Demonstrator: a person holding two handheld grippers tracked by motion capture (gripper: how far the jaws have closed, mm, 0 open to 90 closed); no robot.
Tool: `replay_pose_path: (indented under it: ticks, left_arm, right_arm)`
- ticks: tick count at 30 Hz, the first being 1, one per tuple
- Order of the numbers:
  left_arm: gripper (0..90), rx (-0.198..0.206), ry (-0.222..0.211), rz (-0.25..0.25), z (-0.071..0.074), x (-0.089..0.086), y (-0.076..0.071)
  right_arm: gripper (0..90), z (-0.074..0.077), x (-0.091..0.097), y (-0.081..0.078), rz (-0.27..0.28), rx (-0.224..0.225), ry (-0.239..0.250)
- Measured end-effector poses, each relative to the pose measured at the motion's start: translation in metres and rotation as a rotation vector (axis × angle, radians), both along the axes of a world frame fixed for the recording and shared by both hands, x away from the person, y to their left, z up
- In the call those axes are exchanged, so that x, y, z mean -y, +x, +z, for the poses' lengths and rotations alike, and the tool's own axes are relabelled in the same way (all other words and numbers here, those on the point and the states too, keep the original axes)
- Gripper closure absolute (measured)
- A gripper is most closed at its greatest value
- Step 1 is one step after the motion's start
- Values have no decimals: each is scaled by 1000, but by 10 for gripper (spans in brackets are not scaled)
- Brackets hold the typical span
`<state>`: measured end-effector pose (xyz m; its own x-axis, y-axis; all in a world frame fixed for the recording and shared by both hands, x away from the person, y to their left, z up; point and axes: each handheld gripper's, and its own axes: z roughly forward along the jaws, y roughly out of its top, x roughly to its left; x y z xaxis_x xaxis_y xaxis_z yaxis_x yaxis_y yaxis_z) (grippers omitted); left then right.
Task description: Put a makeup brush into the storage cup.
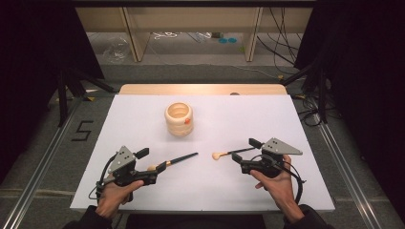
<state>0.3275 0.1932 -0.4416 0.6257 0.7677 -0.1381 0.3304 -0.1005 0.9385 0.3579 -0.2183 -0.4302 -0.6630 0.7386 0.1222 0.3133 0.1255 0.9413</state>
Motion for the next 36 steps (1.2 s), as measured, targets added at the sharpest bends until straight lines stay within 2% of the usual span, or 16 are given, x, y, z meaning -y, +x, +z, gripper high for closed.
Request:
replay_pose_path:
  ticks: [3,4,9,11,12,16,19,21,23,27,28,30,31,35,36]
  left_arm:
    - [159,-12,-16,4,-1,1,0]
    - [159,-16,4,1,-1,-1,0]
    - [159,-33,7,7,-2,0,0]
    - [159,-29,8,1,-1,0,1]
    - [159,-20,25,-15,-1,0,2]
    - [160,-33,30,-11,-1,1,2]
    - [160,-23,47,-27,0,0,4]
    - [160,-41,37,-17,0,1,4]
    - [161,-39,61,-25,1,-1,8]
    - [168,-60,65,-27,1,-1,11]
    - [173,-67,78,-42,1,-1,13]
    - [188,-84,129,-62,1,1,17]
    - [199,-84,129,-62,1,1,17]
    - [241,-114,264,-106,4,5,30]
    - [241,-114,264,-106,4,5,30]
  right_arm:
    - [156,0,0,0,3,-3,-1]
    - [156,0,-1,0,6,-1,3]
    - [156,0,-1,1,7,2,-14]
    - [156,0,-1,0,12,-9,-12]
    - [156,-1,-1,0,15,-11,-17]
    - [156,-1,-1,0,19,-9,-18]
    - [156,0,-1,0,19,-10,-20]
    - [156,-1,-2,1,19,-8,-21]
    - [157,-1,-2,1,23,-5,-24]
    - [157,-1,-3,1,25,-6,-23]
    - [157,-2,-4,1,28,1,-6]
    - [157,-2,-4,1,34,-3,-9]
    - [157,-2,-4,2,36,-1,-12]
    - [158,-1,-5,1,53,-13,-25]
    - [158,-1,-5,1,53,-13,-25]
